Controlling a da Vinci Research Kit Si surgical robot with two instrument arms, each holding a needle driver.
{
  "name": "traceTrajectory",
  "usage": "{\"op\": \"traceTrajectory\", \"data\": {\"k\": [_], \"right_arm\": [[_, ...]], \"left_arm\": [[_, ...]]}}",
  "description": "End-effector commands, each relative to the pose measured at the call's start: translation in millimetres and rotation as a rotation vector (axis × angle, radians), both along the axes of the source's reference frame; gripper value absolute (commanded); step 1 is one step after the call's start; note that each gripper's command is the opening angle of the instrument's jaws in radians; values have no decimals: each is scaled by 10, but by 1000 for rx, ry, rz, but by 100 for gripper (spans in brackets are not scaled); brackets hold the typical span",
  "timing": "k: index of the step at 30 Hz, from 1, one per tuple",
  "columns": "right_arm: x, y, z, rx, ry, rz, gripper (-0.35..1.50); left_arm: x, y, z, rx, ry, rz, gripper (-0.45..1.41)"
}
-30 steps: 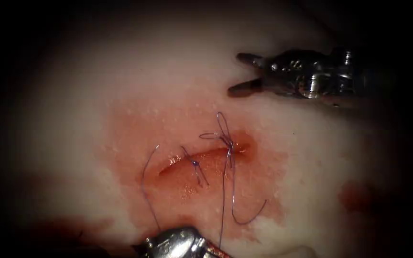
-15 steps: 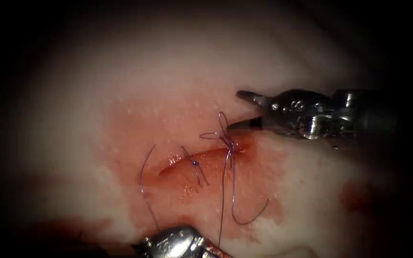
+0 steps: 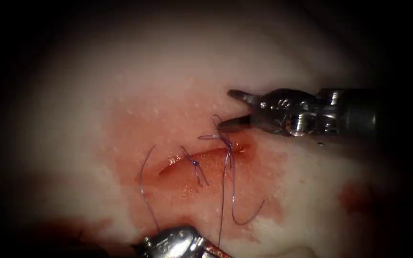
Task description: Wound Closure
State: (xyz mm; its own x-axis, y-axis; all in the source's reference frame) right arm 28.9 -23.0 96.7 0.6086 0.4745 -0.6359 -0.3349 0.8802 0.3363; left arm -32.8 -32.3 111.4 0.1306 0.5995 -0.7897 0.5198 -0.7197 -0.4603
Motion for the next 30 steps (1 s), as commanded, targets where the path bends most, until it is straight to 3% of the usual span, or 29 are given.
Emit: {"op": "traceTrajectory", "data": {"k": [1, 10, 21, 26, 30], "right_arm": [[7, 4, 6, 0, 0, 4, 141], [26, -10, 17, 25, -33, 5, 141], [42, -17, 28, 163, -127, 109, 141], [55, -18, 45, 157, -140, 120, 140], [76, -8, 52, 64, -116, 88, 141]], "left_arm": [[-5, -4, 5, 2, -1, 2, -45], [-5, -4, 5, 2, -1, 2, -45], [-6, -5, 6, 1, -2, 4, -45], [-6, -5, 6, 0, -2, 4, -45], [-7, -6, 7, -1, -2, 5, -45]]}}
